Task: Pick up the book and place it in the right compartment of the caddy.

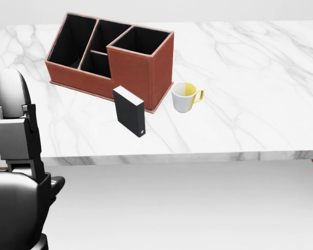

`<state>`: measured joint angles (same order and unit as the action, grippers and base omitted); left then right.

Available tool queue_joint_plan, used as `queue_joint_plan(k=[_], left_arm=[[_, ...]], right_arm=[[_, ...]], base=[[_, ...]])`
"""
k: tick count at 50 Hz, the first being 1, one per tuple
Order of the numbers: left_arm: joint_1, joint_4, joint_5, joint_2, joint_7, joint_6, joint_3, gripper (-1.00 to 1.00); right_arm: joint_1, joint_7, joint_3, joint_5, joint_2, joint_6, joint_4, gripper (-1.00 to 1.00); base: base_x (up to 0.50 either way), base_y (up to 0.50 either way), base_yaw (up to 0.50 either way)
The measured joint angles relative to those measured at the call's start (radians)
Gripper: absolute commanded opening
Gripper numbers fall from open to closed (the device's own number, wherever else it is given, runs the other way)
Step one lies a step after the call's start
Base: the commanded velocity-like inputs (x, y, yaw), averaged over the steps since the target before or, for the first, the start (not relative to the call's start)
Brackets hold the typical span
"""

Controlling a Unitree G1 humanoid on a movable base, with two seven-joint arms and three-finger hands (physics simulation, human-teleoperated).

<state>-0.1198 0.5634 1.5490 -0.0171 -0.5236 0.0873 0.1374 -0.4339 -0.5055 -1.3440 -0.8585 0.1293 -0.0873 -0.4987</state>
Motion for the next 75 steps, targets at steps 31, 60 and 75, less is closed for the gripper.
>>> queue_joint_plan(k=[31,60,75], left_arm=[[0.009,-0.023,0.007,-0.001,0.0,0.0,0.003,1.0],[-0.004,-0.017,0.028,-0.002,0.0,0.0,0.017,1.0],[-0.005,-0.014,0.029,-0.003,0.0,0.0,0.017,1.0]], right_arm=[[-0.012,-0.054,-0.017,-0.062,0.005,0.0,-0.002,1.0],[-0.019,-0.078,-0.031,-0.096,0.005,0.0,0.002,1.0],[-0.017,-0.076,-0.033,-0.093,0.003,0.0,0.004,1.0]], base=[[0.0,0.0,0.0],[0.0,0.0,0.0],[0.0,0.0,-0.15]])
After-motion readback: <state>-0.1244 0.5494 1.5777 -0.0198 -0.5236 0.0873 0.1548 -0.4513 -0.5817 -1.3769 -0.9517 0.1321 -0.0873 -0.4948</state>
